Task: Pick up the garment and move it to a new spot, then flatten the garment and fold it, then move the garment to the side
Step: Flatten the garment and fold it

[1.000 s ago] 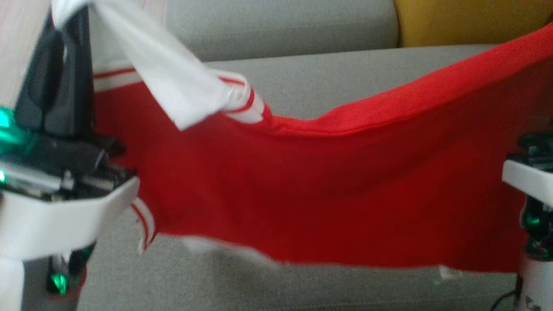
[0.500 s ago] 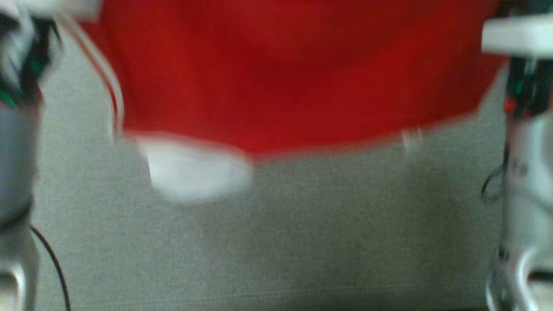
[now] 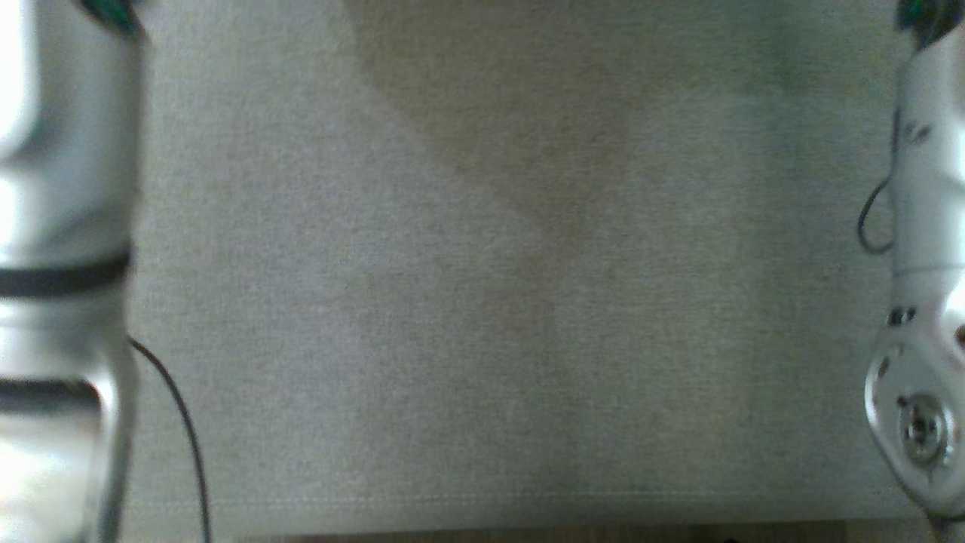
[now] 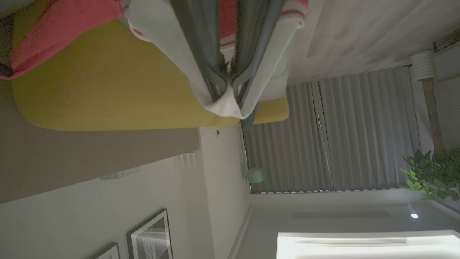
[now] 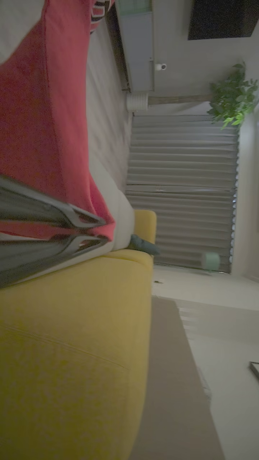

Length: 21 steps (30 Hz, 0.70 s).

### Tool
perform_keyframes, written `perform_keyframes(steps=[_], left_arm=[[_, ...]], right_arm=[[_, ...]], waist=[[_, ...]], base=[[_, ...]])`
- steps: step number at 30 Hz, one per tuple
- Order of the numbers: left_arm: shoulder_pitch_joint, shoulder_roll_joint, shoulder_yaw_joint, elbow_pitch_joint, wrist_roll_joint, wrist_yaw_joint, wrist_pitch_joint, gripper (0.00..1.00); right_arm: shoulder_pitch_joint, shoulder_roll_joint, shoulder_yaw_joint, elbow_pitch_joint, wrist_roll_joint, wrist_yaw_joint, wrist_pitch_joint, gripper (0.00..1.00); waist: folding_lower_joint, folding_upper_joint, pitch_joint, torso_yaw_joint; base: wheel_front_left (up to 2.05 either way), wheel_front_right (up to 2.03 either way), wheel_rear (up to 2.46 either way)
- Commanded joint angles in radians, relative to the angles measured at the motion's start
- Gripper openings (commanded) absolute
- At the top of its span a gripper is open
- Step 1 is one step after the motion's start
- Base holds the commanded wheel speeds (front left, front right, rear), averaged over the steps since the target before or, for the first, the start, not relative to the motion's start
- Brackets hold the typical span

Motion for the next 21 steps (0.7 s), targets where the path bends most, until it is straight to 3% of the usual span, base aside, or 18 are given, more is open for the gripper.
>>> perform_keyframes(steps=[1, 10, 21], left_arm=[[0.034, 0.030, 0.022, -0.025, -0.014, 0.000, -0.012, 0.00], [0.338, 0.005, 0.046, -0.093, -0.084, -0.004, -0.044, 0.00], [0.785, -0.023, 0.133, -0.336, -0.153, 0.016, -0.047, 0.00]], right_arm=[[0.017, 0.024, 0.010, -0.019, -0.006, 0.007, -0.005, 0.00], [0.178, 0.025, 0.006, 0.019, 0.052, 0.007, -0.005, 0.00], [0.460, 0.025, 0.076, -0.058, 0.229, 0.007, -0.005, 0.00]], waist=[[-0.0003, 0.0001, 0.032, 0.024], [-0.0003, 0.0001, 0.035, 0.025], [-0.0003, 0.0001, -0.117, -0.002]], base=[[0.00, 0.00, 0.00], [0.00, 0.00, 0.00], [0.00, 0.00, 0.00]])
